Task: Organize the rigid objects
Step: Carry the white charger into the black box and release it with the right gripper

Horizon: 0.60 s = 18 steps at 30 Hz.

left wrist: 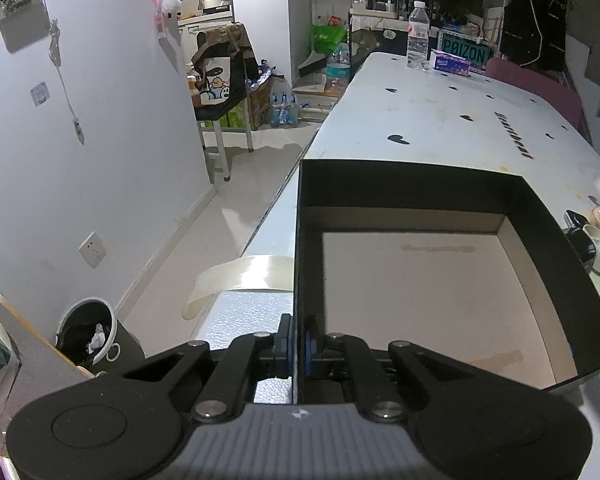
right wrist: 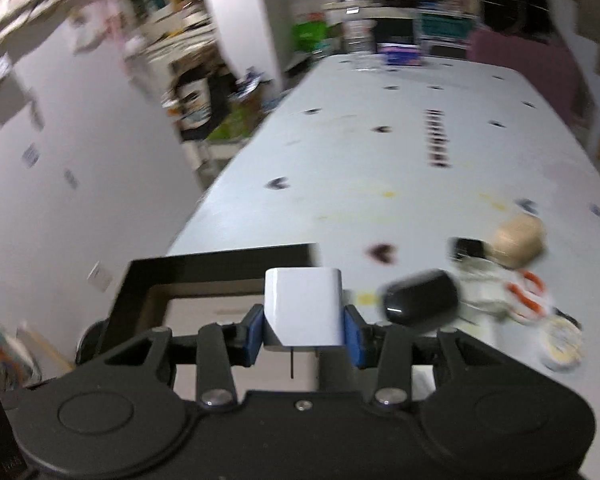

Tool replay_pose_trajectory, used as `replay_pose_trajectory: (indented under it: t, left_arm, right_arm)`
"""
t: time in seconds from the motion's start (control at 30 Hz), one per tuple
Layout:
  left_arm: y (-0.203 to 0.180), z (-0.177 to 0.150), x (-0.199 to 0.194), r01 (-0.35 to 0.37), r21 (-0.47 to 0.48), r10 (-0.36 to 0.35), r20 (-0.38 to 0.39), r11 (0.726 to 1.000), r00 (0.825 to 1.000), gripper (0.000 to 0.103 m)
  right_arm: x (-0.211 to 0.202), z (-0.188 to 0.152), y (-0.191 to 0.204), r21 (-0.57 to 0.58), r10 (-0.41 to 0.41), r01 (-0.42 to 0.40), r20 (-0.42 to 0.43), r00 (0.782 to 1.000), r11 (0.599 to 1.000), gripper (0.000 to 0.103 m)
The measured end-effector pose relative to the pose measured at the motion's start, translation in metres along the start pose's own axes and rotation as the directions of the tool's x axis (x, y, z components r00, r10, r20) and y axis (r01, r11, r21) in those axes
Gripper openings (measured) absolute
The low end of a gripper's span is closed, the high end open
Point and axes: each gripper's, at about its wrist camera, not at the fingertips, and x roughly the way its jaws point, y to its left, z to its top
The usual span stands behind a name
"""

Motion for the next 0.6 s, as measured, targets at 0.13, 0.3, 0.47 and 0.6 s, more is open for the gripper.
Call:
replay_pose_trajectory:
  t: [0.13, 0.3, 0.47, 0.6]
  left_arm:
    - [-0.002, -0.001, 0.000, 0.001, 0.007, -0.001, 0.004, 1.000, 1.000, 0.004]
    - [-0.001, -0.002, 0.000, -0.004, 0.029, 0.003, 0.011, 1.000, 1.000, 0.004]
    - [-0.005, -0.004, 0.000, 0.005, 0.053, -0.006, 0.017, 0.999, 1.000, 0.004]
    - [-0.003, -0.005, 0.000, 0.009, 0.059, -0.011, 0.019, 0.998, 1.000, 0.004]
  right_arm:
    - [0.032, 0.003, 0.037, -0.068, 0.019, -0.024, -0.074, 0.997, 0.997, 0.042]
    - [0.070, 0.003, 0.069, -0.112, 0.013, -0.029, -0.140, 0.990, 0.993, 0.042]
    - [0.094, 0.001, 0.085, -0.120, 0.036, -0.056, -0.163, 0.986, 0.991, 0.042]
    - [0.104, 0.002, 0.080, -0.044, 0.108, -0.120, -0.203, 0.973, 0.992, 0.059]
